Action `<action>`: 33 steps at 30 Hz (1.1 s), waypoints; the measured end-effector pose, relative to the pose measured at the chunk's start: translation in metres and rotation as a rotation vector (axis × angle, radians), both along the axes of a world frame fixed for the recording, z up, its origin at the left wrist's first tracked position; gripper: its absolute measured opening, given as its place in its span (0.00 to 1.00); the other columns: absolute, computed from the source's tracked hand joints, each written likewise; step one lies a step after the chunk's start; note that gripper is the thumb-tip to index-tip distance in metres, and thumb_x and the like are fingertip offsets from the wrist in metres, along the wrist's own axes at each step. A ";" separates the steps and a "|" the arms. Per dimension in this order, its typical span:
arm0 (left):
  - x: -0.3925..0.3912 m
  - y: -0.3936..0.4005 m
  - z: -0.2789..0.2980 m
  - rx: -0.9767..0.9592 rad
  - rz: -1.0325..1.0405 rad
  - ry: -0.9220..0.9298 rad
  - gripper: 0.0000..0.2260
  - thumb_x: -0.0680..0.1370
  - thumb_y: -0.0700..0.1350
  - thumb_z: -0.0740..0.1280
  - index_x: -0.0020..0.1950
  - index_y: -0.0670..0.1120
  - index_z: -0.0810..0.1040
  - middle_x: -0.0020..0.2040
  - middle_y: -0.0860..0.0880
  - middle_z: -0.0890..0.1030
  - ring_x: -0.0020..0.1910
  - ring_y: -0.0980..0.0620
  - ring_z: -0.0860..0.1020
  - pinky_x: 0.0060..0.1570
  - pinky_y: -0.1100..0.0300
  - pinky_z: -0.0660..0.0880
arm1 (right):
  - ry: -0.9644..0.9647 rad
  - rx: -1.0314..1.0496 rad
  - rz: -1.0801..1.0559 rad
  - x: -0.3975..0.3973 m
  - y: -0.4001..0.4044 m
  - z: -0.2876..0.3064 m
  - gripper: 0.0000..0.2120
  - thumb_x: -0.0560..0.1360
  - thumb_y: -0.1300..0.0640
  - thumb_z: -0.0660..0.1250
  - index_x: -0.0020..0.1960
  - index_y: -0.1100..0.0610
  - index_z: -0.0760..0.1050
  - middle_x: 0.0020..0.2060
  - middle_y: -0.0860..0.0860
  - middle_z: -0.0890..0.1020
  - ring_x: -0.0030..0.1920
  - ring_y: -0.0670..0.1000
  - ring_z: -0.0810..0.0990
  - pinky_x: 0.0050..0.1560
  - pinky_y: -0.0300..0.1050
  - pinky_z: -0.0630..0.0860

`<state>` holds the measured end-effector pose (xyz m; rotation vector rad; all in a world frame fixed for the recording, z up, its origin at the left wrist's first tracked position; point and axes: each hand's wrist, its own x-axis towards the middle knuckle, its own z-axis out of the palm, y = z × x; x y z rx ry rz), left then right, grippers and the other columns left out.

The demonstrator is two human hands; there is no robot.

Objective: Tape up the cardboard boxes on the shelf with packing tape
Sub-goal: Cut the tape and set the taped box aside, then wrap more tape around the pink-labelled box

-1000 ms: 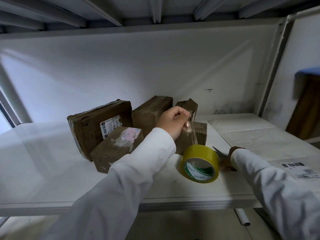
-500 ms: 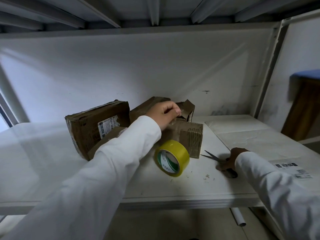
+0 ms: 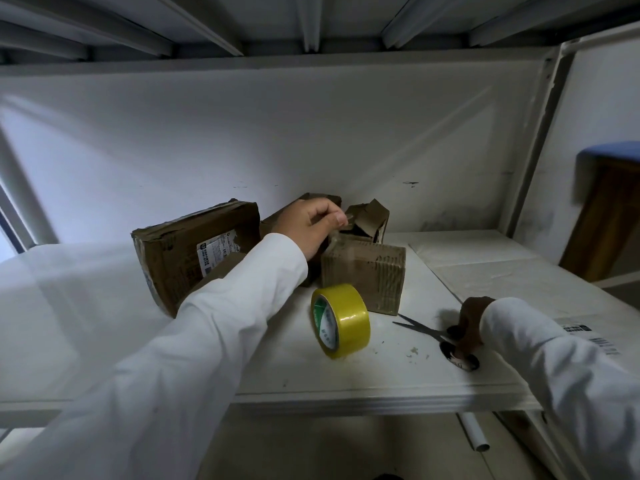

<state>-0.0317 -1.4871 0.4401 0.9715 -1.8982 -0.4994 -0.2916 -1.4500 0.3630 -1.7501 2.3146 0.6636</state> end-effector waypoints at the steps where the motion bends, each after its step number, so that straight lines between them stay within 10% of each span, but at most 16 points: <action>1: 0.001 0.000 -0.001 0.008 0.006 -0.005 0.06 0.78 0.40 0.65 0.43 0.44 0.80 0.40 0.52 0.80 0.46 0.53 0.77 0.49 0.63 0.71 | -0.020 -0.017 -0.004 -0.003 0.000 -0.001 0.21 0.68 0.42 0.72 0.55 0.54 0.80 0.43 0.48 0.79 0.41 0.49 0.76 0.42 0.38 0.71; 8: 0.008 -0.001 -0.004 0.007 0.032 0.020 0.05 0.78 0.40 0.67 0.42 0.45 0.80 0.41 0.52 0.80 0.47 0.52 0.78 0.49 0.65 0.72 | -0.839 -0.197 -0.106 -0.021 -0.001 0.017 0.05 0.70 0.58 0.70 0.41 0.55 0.73 0.28 0.46 0.79 0.27 0.45 0.73 0.32 0.36 0.70; 14: 0.005 0.001 -0.001 0.026 0.045 0.011 0.06 0.77 0.40 0.67 0.41 0.45 0.80 0.40 0.55 0.79 0.46 0.54 0.78 0.49 0.65 0.71 | -0.698 -0.100 0.253 0.025 0.011 0.067 0.13 0.73 0.54 0.70 0.53 0.60 0.74 0.44 0.52 0.75 0.37 0.43 0.70 0.32 0.25 0.65; 19: 0.000 0.008 0.003 0.050 0.041 -0.014 0.05 0.77 0.41 0.67 0.43 0.45 0.81 0.41 0.55 0.80 0.48 0.55 0.78 0.51 0.63 0.71 | -0.673 -0.173 0.354 0.057 0.001 0.062 0.10 0.68 0.43 0.72 0.42 0.46 0.73 0.37 0.41 0.79 0.39 0.43 0.76 0.45 0.34 0.70; 25: -0.002 0.006 -0.001 0.045 0.165 -0.041 0.06 0.79 0.42 0.65 0.47 0.43 0.81 0.46 0.51 0.81 0.47 0.55 0.77 0.48 0.66 0.69 | -0.449 -0.442 0.372 0.060 -0.009 0.058 0.19 0.70 0.44 0.71 0.29 0.53 0.68 0.26 0.47 0.73 0.33 0.51 0.72 0.35 0.39 0.67; 33: -0.014 -0.009 -0.014 0.260 0.348 0.874 0.12 0.81 0.40 0.59 0.39 0.48 0.75 0.35 0.52 0.77 0.32 0.59 0.76 0.40 0.63 0.74 | -0.722 -0.312 0.502 0.066 -0.001 0.071 0.15 0.74 0.45 0.66 0.35 0.46 0.63 0.29 0.41 0.72 0.33 0.38 0.69 0.36 0.35 0.63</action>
